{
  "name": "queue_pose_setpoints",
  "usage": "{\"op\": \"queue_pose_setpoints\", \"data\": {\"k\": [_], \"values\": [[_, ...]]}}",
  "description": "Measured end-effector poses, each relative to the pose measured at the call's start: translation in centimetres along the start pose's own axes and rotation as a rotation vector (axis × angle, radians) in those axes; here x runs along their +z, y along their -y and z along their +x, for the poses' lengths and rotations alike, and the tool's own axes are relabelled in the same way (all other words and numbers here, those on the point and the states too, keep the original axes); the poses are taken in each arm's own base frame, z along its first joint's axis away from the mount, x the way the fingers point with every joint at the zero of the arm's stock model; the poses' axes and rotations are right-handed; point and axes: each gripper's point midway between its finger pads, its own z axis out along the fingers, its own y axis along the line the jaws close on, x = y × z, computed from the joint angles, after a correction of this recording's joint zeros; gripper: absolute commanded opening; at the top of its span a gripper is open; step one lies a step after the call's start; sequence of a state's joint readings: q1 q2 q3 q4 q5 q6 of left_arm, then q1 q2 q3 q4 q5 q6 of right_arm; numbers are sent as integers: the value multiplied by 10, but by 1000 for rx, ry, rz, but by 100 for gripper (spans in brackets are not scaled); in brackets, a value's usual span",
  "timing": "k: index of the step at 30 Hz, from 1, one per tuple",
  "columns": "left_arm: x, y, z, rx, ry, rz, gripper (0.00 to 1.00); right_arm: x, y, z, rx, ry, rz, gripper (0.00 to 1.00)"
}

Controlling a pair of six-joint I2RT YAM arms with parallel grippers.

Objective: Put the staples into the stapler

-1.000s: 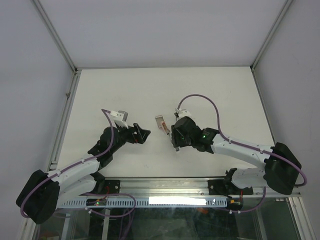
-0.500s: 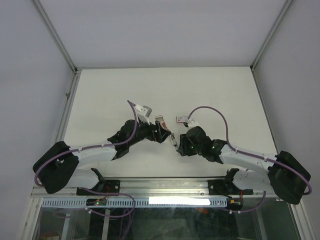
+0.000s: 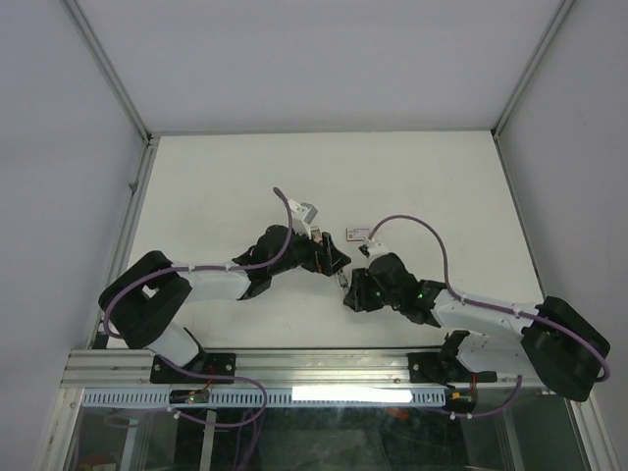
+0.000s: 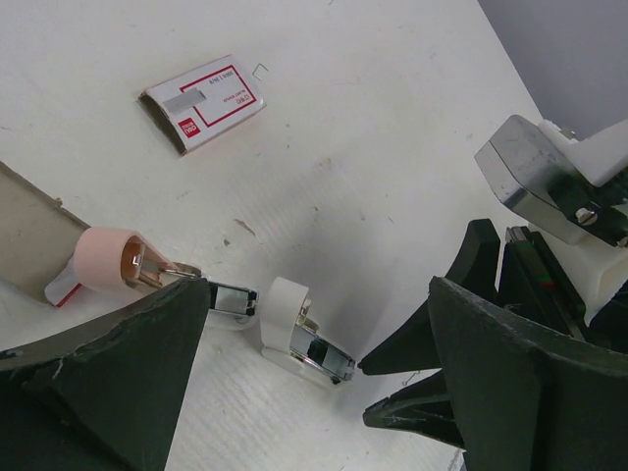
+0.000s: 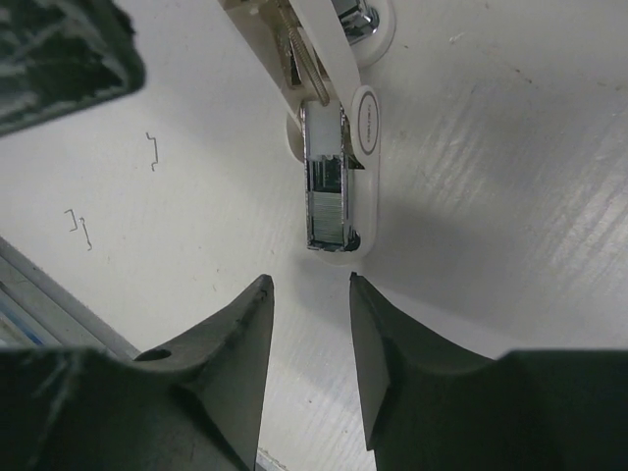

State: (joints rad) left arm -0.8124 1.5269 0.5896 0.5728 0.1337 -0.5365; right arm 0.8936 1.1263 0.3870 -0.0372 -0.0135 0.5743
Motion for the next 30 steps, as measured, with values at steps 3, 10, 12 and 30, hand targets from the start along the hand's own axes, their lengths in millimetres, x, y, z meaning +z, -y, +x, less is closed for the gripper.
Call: {"op": "queue_pose_setpoints", "data": {"k": [3,10,12,30], "values": [[6,-1,6,-7,-23,7,99,3,1,3,5,-4,-4,39],[17,0,14,-14,-60,28,99,8,-1,3,15,-2,-15,38],[20,0,15,-14,-65,35,99,9,-2,2,20,1,-17,38],[12,18,32,-43,-96,151,99,12,-2,0,30,11,-17,37]]}}
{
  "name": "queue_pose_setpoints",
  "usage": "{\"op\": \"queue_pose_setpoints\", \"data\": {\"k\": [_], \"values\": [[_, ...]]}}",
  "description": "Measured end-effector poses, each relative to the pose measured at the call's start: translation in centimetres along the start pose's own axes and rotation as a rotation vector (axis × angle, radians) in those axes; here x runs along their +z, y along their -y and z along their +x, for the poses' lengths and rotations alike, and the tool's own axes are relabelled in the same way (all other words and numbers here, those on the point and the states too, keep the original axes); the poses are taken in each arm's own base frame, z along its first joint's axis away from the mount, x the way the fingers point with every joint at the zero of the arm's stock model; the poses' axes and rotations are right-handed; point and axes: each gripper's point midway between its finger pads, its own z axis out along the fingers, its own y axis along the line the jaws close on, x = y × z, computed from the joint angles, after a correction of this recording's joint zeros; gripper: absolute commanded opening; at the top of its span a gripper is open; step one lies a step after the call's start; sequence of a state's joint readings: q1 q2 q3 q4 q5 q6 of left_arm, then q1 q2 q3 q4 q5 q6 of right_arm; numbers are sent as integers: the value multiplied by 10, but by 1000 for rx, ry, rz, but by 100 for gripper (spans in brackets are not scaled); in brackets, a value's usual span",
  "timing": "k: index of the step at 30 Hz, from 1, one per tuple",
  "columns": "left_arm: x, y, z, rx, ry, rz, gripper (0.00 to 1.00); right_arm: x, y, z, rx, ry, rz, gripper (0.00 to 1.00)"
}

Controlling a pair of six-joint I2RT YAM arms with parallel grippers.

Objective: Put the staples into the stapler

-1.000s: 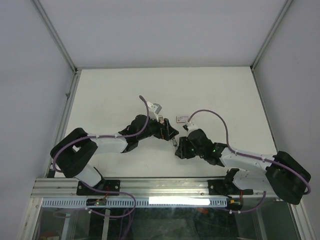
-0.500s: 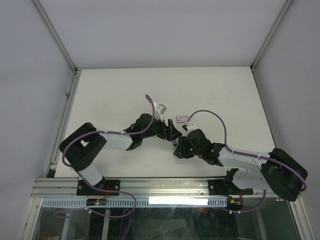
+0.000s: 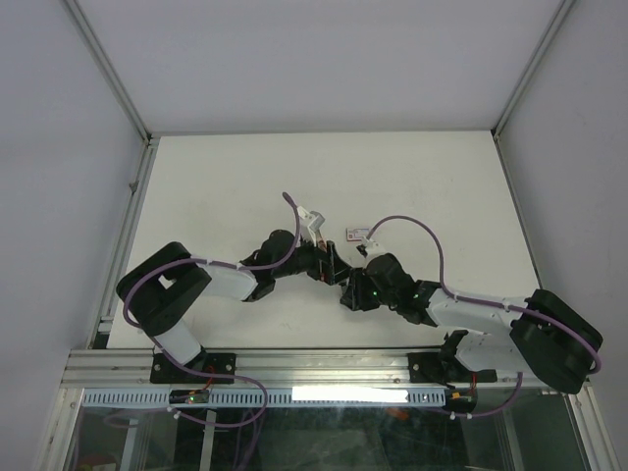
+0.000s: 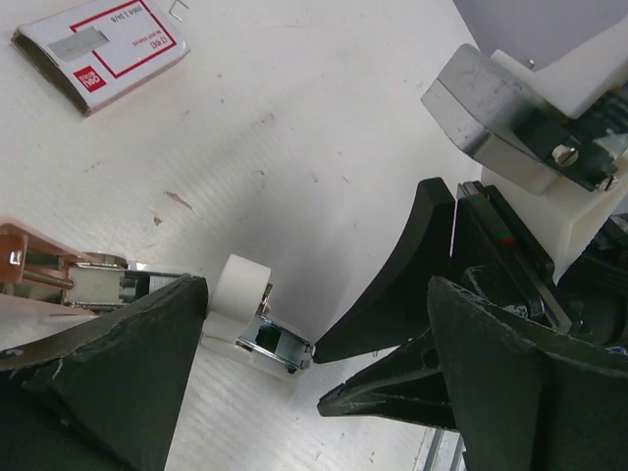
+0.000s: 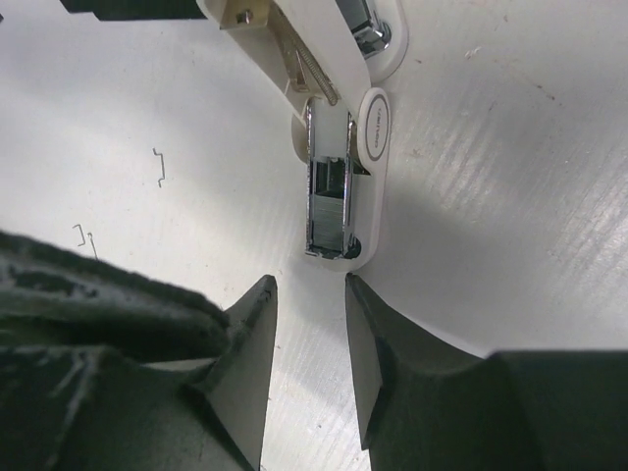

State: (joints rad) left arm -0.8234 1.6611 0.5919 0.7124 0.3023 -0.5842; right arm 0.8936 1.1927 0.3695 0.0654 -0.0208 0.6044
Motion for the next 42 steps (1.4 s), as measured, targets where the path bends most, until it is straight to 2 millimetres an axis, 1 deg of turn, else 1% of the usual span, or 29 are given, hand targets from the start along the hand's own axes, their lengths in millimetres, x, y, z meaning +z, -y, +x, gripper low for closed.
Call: {"op": "queue_pose_setpoints", "data": {"k": [5,17,31,42], "values": [[-5,1,6,-10,-1,14,99,0,0,0,-1,0,0,37],[-10,1,9,0,6,16,99,1,-1,1,-1,-4,-3,37],[-15,1,2,74,31,-17,99,2,-2,1,-1,-3,-11,36],[-15,2,0,96,43,-17,99,2,-2,1,3,-3,-11,36]]}}
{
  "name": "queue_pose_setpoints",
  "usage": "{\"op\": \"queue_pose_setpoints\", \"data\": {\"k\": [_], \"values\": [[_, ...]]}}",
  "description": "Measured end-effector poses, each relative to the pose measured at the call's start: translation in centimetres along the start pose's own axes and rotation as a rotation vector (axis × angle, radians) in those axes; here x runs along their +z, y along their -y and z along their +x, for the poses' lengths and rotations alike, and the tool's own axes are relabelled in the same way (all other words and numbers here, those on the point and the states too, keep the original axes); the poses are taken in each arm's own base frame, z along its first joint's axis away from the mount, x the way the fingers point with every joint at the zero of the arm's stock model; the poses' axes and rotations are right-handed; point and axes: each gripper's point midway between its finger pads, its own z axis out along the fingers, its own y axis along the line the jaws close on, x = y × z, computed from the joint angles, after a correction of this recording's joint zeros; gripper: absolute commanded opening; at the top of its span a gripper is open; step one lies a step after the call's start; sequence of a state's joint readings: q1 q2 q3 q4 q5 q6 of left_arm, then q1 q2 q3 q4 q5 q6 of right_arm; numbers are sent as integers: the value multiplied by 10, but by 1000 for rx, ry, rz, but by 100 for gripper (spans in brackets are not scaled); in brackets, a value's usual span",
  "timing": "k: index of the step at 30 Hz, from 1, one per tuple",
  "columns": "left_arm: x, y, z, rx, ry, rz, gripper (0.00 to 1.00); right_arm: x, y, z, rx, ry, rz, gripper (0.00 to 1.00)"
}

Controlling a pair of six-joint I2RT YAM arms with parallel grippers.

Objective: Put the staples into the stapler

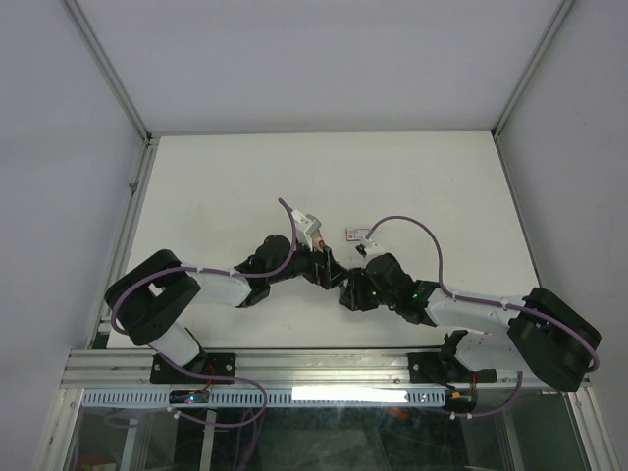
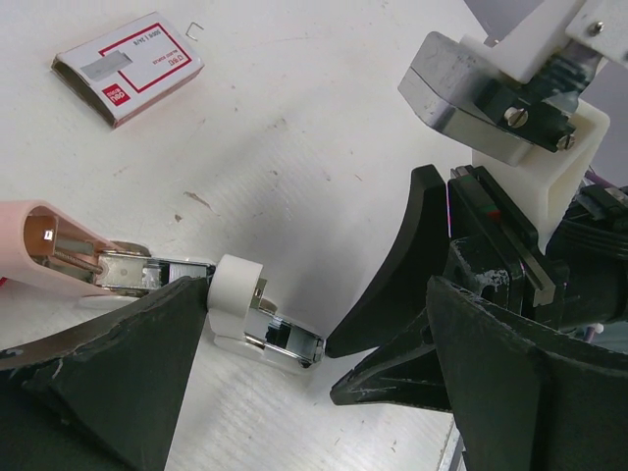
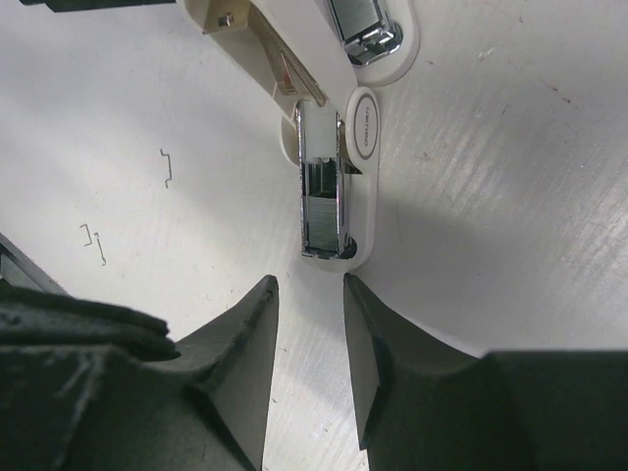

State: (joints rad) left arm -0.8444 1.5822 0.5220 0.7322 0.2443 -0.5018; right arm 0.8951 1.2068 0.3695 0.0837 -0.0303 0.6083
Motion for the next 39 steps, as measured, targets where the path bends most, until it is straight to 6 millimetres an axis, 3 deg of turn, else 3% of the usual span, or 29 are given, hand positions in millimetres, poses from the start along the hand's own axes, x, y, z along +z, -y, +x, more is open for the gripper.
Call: {"op": "queue_pose_setpoints", "data": {"k": [11,34,39], "values": [[-1,1,-2,17,23,14,99,0,0,0,0,-2,-1,36],[1,-1,14,88,16,-24,99,1,0,3,-2,-15,-5,36],[-2,-2,12,85,28,-68,99,-1,-2,2,-5,-12,-9,47]]}}
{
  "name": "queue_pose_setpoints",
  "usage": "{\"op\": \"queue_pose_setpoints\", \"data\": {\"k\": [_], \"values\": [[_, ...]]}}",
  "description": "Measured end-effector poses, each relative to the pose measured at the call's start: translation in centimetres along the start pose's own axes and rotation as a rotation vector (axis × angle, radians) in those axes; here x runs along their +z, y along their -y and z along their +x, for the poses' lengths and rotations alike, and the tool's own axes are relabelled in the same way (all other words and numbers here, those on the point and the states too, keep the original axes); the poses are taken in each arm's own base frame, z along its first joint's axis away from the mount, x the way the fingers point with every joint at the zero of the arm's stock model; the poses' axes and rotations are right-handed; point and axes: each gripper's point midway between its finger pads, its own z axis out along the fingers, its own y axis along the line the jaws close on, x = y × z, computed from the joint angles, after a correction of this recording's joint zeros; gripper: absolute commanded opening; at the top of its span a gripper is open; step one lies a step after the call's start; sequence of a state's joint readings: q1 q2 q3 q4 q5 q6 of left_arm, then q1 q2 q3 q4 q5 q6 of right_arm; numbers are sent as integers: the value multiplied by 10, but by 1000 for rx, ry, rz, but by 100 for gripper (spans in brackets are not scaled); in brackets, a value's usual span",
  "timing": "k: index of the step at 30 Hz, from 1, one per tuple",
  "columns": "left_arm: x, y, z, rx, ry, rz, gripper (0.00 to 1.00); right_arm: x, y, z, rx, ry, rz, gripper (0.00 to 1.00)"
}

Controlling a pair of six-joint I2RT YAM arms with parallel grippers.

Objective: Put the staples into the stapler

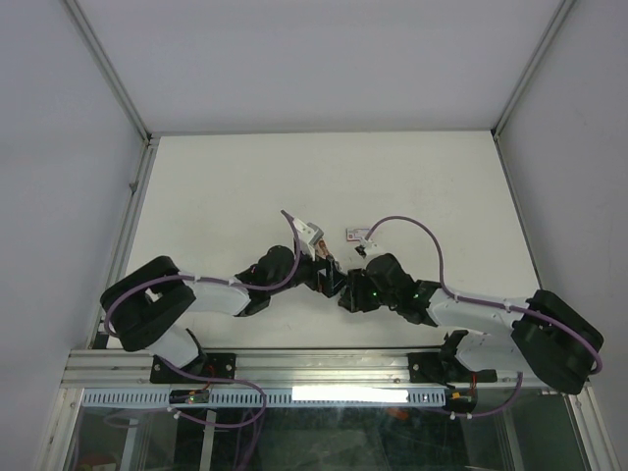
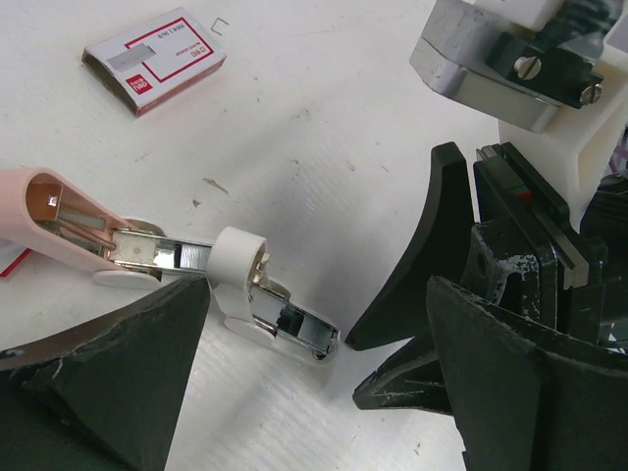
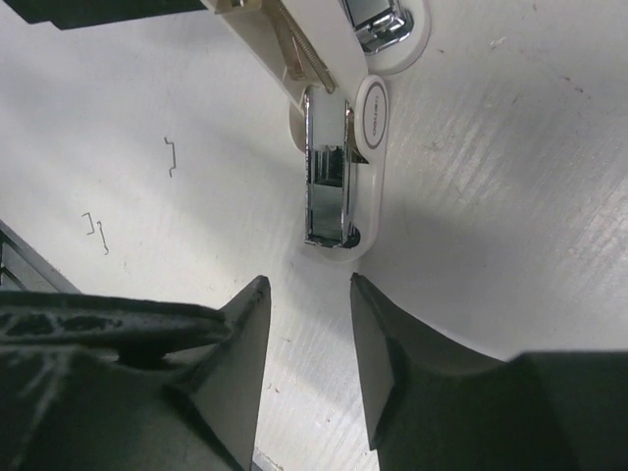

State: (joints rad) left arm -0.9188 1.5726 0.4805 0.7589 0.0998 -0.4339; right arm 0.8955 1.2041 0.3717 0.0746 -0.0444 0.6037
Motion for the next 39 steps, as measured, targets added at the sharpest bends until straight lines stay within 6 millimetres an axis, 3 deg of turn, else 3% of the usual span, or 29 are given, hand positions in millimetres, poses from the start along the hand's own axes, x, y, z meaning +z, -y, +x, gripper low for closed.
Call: {"op": "queue_pose_setpoints", "data": {"k": [5,12,17,20,27,39], "values": [[-13,9,-5,6,-14,-41,99,-13,6,1,-31,-12,33,60],[-25,16,-38,-56,33,-49,98,-33,2,-23,-76,73,48,62],[-25,5,-55,-113,55,-64,83,-33,8,-28,-94,93,82,61],[-14,5,-57,-118,27,-47,74,-30,10,-31,-101,92,105,60],[10,-7,-36,-93,-78,-72,74,-19,5,-29,-138,110,102,59],[13,-25,-7,-63,-167,-119,52,5,10,-15,-217,147,121,44]]}}
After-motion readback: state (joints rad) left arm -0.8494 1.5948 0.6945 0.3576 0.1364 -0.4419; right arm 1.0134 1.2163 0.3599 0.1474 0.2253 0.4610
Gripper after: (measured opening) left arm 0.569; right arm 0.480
